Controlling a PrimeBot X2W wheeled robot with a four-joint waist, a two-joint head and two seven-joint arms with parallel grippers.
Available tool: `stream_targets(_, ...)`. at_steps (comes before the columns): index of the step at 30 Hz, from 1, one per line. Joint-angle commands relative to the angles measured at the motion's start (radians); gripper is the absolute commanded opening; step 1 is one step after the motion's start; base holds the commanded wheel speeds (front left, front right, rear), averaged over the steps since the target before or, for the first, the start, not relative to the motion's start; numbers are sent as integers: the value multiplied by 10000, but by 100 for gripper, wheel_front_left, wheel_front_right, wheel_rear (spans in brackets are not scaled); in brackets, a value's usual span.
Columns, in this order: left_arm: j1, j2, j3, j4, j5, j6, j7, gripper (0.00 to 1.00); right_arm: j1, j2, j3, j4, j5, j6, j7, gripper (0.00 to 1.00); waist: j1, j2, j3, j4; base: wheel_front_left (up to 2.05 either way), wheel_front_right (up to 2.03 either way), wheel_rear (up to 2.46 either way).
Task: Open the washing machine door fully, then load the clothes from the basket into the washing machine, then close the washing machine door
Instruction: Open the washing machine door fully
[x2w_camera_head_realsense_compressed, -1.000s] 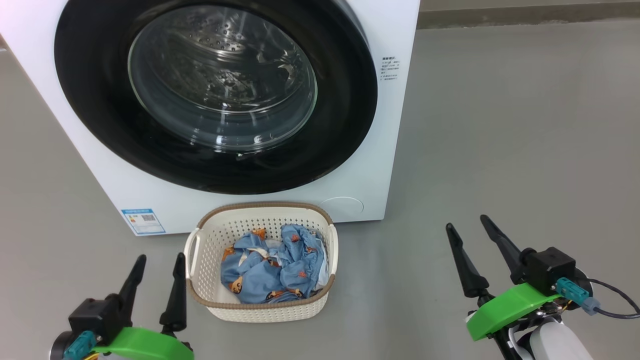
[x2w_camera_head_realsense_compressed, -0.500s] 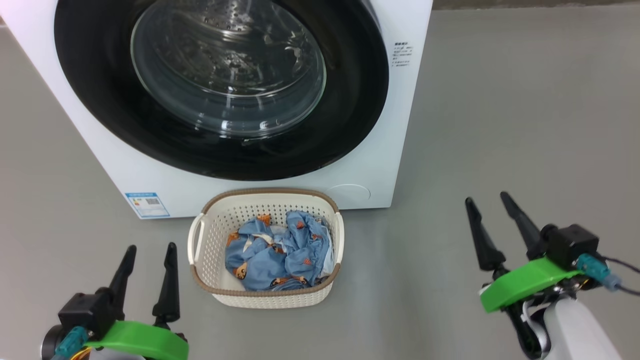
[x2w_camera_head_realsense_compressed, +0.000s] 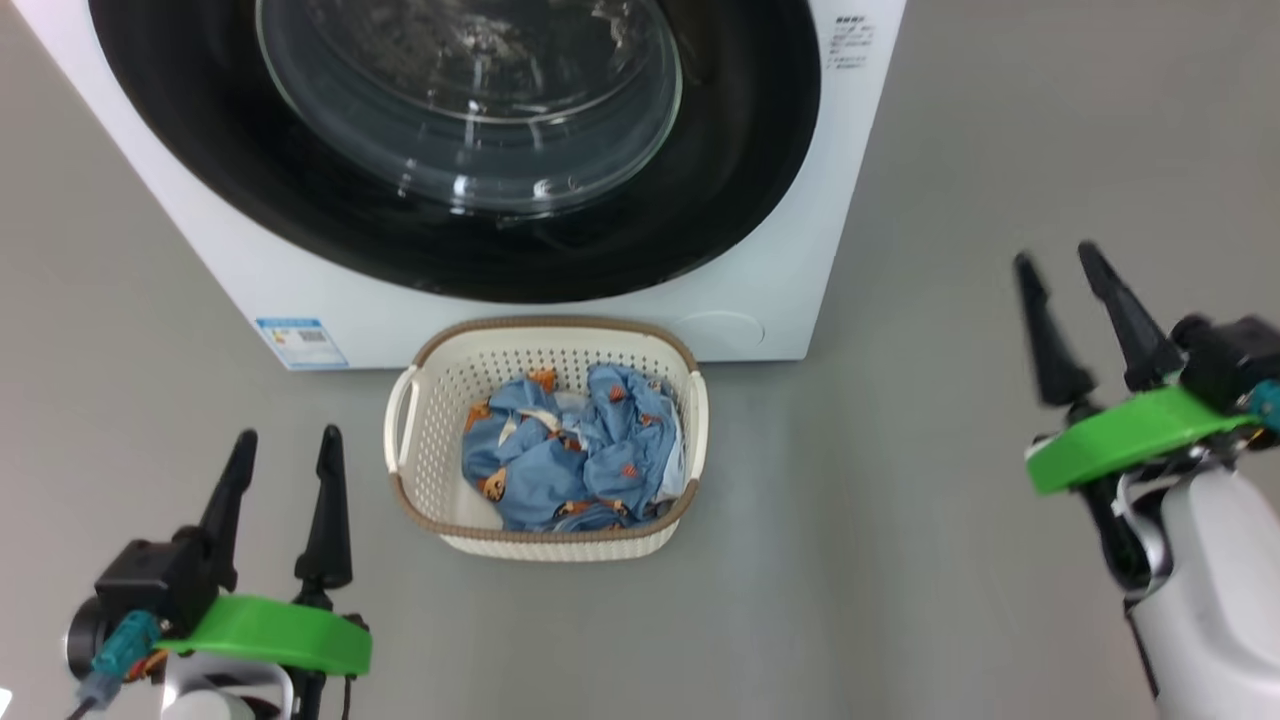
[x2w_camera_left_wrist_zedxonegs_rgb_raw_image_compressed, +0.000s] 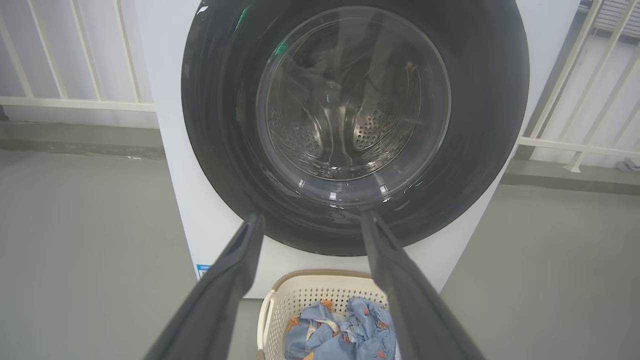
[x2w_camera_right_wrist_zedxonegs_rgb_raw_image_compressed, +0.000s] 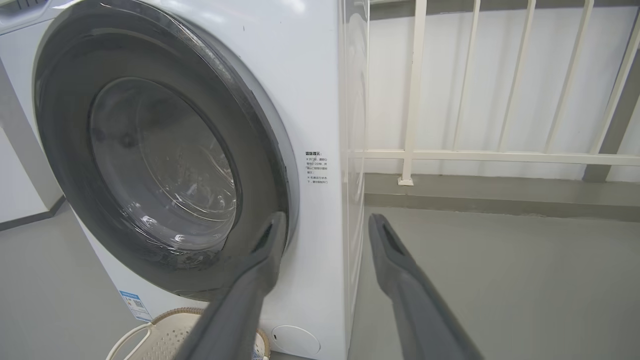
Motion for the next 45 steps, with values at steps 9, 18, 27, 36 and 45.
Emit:
stream_targets(9,-664,111,409,-471,226,-149,-64,100,-1605,-616,268,216,1356,16,-32,0,-1,0,859,527,0,0,0)
stream_targets(18,-834,39,510,-600,305,-228,-64,100,-3052,-1136,762,456,4130,16,749,0,-1,0,1438,687,0,0,0)
stream_targets(27,-1088,-85,568,-731,365,-314,-64,100,-4584,-1817,1188,1244,6215,16,1824,0,-1,0,2010,865,0,0,0)
stream_targets(36,-1426,-193,585,-827,421,-375,-64,100,-5823,-1759,1132,1990,8740,16,3458,0,-1,0,2661,1086,0,0,0)
stream_targets(45,-1603,-364,391,-667,374,-405,-64,100,-6528,-1860,1082,2310,10669,16,5005,0,-1,0,3117,1336,0,0,0)
